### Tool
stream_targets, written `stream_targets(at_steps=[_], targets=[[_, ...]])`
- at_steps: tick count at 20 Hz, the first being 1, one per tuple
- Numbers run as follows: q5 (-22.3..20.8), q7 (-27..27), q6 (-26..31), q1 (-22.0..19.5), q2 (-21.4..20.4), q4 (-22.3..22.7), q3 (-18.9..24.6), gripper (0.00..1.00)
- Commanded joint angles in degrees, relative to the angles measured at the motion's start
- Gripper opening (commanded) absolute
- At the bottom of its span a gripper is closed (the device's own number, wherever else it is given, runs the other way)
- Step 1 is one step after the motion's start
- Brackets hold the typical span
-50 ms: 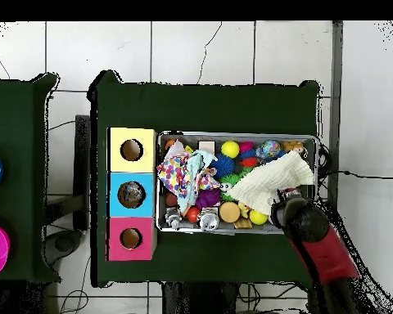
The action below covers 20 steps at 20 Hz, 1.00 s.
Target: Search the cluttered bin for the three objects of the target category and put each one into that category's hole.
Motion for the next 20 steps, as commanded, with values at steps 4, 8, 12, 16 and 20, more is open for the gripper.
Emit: stream_targets(at_steps=[4,8,12,16,20], targets=[[5.29,13.85,10.17,-0.59,-3.92,1.97,5.37,0.0],[7.41,14.66,9.27,-1.32,-5.68,5.03,7.82,0.0],[8.98,14.61,8.01,-1.37,-7.47,8.23,8.99,0.0],[7.22,14.21,5.75,3.96,-8.52,8.42,3.71,0.0],[5.79,14.28,1.97,9.85,-8.47,8.95,-1.69,0.0]])
